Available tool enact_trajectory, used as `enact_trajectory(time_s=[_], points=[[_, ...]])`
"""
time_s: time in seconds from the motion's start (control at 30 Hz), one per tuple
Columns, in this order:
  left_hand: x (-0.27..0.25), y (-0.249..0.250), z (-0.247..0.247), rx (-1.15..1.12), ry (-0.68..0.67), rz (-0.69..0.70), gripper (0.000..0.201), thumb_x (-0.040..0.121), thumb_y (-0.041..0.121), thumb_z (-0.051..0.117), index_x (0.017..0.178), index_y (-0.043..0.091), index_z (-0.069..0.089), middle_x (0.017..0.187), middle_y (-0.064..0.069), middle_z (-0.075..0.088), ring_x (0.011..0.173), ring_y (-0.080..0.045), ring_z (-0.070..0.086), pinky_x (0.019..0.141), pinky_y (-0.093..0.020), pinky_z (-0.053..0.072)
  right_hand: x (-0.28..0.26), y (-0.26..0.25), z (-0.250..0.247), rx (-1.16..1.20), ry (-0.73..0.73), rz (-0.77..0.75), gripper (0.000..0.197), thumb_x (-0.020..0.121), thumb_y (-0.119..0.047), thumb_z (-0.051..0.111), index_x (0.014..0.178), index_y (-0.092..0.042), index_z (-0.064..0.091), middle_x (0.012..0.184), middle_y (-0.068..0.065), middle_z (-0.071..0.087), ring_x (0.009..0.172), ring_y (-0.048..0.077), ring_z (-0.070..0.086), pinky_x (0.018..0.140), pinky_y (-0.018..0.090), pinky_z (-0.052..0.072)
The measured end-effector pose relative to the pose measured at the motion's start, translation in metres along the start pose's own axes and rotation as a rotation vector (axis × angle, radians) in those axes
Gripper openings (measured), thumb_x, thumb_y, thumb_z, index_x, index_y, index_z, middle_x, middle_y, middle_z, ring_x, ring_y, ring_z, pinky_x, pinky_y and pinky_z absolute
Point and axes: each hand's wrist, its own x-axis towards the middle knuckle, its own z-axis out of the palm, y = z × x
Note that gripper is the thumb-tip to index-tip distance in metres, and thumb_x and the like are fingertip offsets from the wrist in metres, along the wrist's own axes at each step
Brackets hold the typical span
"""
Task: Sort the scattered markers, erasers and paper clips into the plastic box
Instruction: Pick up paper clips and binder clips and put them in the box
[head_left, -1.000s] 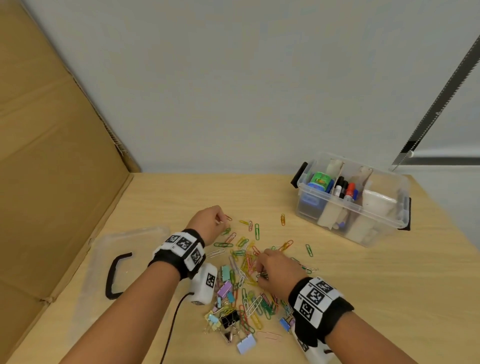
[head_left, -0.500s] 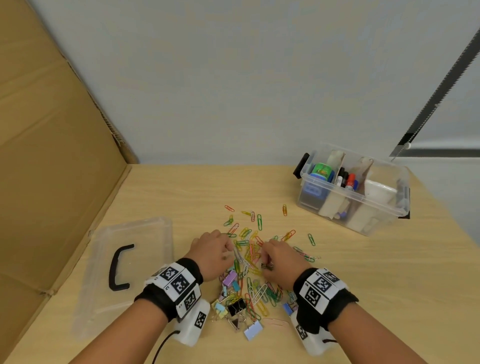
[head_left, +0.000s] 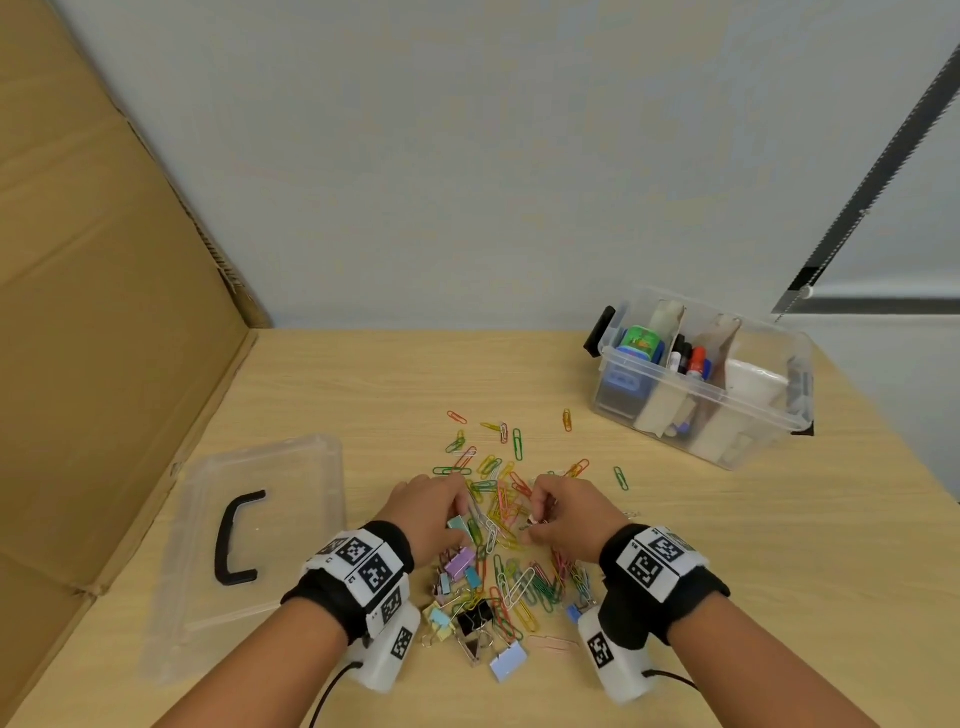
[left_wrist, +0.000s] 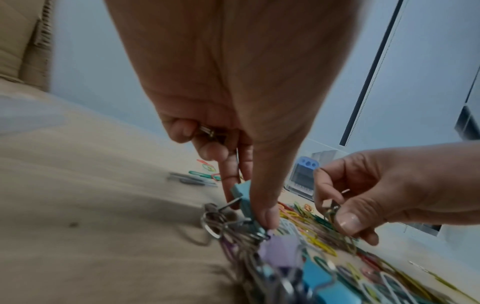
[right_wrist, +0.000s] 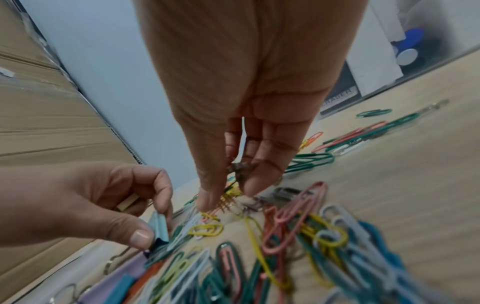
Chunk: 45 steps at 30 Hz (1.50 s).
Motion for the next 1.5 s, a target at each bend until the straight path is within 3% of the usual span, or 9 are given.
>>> enact_trajectory(time_s=[0.17, 0.27, 0.33, 0.4, 0.57, 0.7, 0.83, 1.03, 1.5], points=[[-0.001, -0.007, -0.005, -0.134, 0.003, -0.016, 0.008, 0.089, 0.023, 0.060, 0.094, 0.026, 0.054, 0.102, 0.006, 0.059, 0.096, -0.015, 0.057, 0.084, -0.029, 0.045, -0.002, 0.005, -0.005, 0.122, -0.043, 0.062, 0.032, 0.069, -0.021, 0.084, 0.070, -0.017, 0.052, 0.065, 0.000, 0.059, 0.057, 0.013, 0.058, 0.062, 0.033, 0.055], [-0.003, -0.012, -0.011, -0.243, -0.001, -0.016, 0.007, 0.094, 0.023, 0.052, 0.099, 0.019, 0.057, 0.096, 0.005, 0.057, 0.079, -0.006, 0.054, 0.070, -0.020, 0.041, -0.006, 0.008, -0.007, 0.219, -0.024, 0.074, 0.032, 0.067, -0.030, 0.085, 0.071, -0.015, 0.057, 0.064, 0.002, 0.062, 0.057, 0.014, 0.060, 0.063, 0.035, 0.057], [-0.005, -0.014, -0.014, -0.374, -0.008, -0.031, 0.008, 0.096, 0.018, 0.046, 0.100, 0.016, 0.053, 0.095, 0.002, 0.060, 0.081, -0.014, 0.058, 0.063, -0.019, 0.040, -0.009, 0.009, -0.008, 0.221, 0.055, 0.050, 0.030, 0.070, -0.034, 0.081, 0.069, -0.014, 0.059, 0.064, 0.000, 0.062, 0.057, 0.012, 0.059, 0.061, 0.031, 0.057], [-0.007, -0.014, -0.015, -0.505, 0.000, -0.058, 0.011, 0.098, 0.015, 0.039, 0.098, 0.014, 0.050, 0.086, 0.004, 0.057, 0.084, -0.022, 0.060, 0.059, -0.023, 0.039, -0.012, 0.011, -0.010, 0.223, 0.126, 0.037, 0.026, 0.078, -0.028, 0.076, 0.070, -0.011, 0.057, 0.063, 0.000, 0.062, 0.056, 0.012, 0.059, 0.064, 0.033, 0.057], [-0.013, -0.006, -0.016, -0.604, -0.046, -0.037, 0.027, 0.089, 0.031, 0.029, 0.084, 0.018, 0.052, 0.078, -0.001, 0.047, 0.065, -0.011, 0.041, 0.063, -0.026, 0.033, -0.020, 0.022, -0.013, 0.531, 0.031, 0.140, 0.015, 0.091, -0.002, 0.054, 0.082, -0.010, 0.045, 0.064, 0.011, 0.060, 0.050, 0.021, 0.058, 0.054, 0.034, 0.051], [-0.015, -0.007, -0.009, -0.487, -0.102, -0.009, 0.019, 0.091, 0.035, 0.043, 0.082, 0.020, 0.051, 0.079, -0.002, 0.051, 0.071, -0.012, 0.045, 0.067, -0.025, 0.036, -0.036, 0.025, -0.015, 0.324, -0.082, 0.065, 0.012, 0.093, -0.006, 0.044, 0.090, -0.015, 0.051, 0.067, 0.001, 0.056, 0.055, 0.015, 0.051, 0.053, 0.024, 0.043], [-0.016, -0.013, -0.006, -0.201, -0.176, 0.079, 0.013, 0.085, 0.025, 0.062, 0.096, 0.024, 0.056, 0.083, 0.014, 0.053, 0.070, -0.008, 0.050, 0.070, -0.028, 0.046, -0.049, 0.032, -0.017, -0.134, -0.220, -0.064, 0.006, 0.085, -0.019, 0.056, 0.087, -0.019, 0.063, 0.095, -0.001, 0.066, 0.090, 0.016, 0.060, 0.083, 0.031, 0.048], [-0.013, -0.013, -0.001, -0.028, -0.304, 0.102, 0.037, 0.083, 0.030, 0.067, 0.118, 0.033, 0.057, 0.119, 0.010, 0.057, 0.107, -0.010, 0.054, 0.092, -0.027, 0.046, -0.060, 0.036, -0.019, -0.176, -0.392, -0.021, 0.028, 0.072, -0.029, 0.076, 0.093, -0.028, 0.058, 0.081, -0.013, 0.056, 0.066, 0.004, 0.047, 0.075, 0.029, 0.044], [-0.016, -0.010, -0.005, 0.067, -0.177, 0.107, 0.027, 0.080, 0.036, 0.067, 0.106, 0.031, 0.062, 0.106, 0.011, 0.062, 0.097, -0.009, 0.056, 0.088, -0.029, 0.049, -0.058, 0.048, 0.004, -0.209, -0.261, -0.150, 0.008, 0.095, -0.029, 0.046, 0.091, -0.024, 0.050, 0.082, -0.006, 0.063, 0.079, 0.018, 0.060, 0.075, 0.032, 0.046]])
